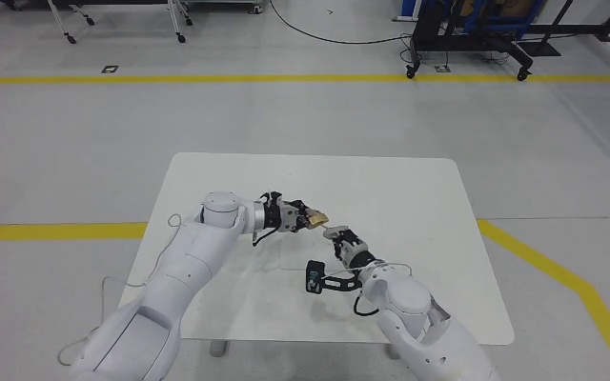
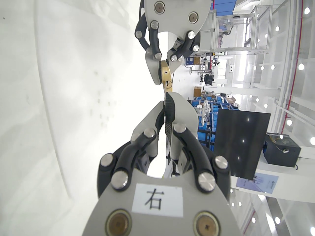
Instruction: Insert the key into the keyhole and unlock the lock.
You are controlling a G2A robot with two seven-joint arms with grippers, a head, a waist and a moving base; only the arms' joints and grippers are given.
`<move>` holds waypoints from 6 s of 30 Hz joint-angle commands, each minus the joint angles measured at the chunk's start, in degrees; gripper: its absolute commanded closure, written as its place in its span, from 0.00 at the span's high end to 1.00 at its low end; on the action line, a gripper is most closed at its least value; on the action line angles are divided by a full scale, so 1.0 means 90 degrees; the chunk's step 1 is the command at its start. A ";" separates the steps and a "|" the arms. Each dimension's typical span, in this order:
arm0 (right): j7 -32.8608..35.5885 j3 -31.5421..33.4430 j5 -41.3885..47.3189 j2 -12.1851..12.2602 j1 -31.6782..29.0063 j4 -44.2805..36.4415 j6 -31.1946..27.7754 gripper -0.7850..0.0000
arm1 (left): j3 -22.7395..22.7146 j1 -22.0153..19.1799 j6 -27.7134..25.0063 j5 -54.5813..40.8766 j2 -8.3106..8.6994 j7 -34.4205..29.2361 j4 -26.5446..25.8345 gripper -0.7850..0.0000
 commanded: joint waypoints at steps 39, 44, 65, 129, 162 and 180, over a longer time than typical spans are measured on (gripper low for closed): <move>0.0854 -0.0490 -0.0420 -0.0213 0.0289 0.0316 -0.0081 0.00 | -0.0192 0.0258 0.0098 0.0487 0.0089 0.0337 -0.0526 0.00; 0.0916 -0.0575 -0.0486 -0.0244 0.0326 0.0328 -0.0105 0.00 | -0.0192 0.0260 0.0133 0.0538 0.0087 0.0377 -0.0531 0.00; 0.1368 -0.0858 -0.0869 -0.0379 0.0458 0.0410 -0.0366 0.00 | -0.0225 0.0325 -0.0010 0.0701 0.0081 0.0497 -0.0655 0.00; -0.2783 0.0848 0.2584 -0.0136 0.0691 0.1499 -0.1320 0.00 | -0.0828 0.0822 -0.1539 0.1988 0.0434 0.0767 -0.1838 0.00; -0.2664 0.0725 0.2541 0.0002 0.0649 0.1216 -0.1215 1.00 | -0.0744 0.0801 -0.0856 0.2052 0.0420 0.0652 -0.1705 0.00; -0.3364 0.0705 0.2874 -0.0003 0.0622 0.1620 0.0394 0.38 | -0.1287 0.1641 -0.2125 0.2228 0.0579 0.1638 -0.2878 0.00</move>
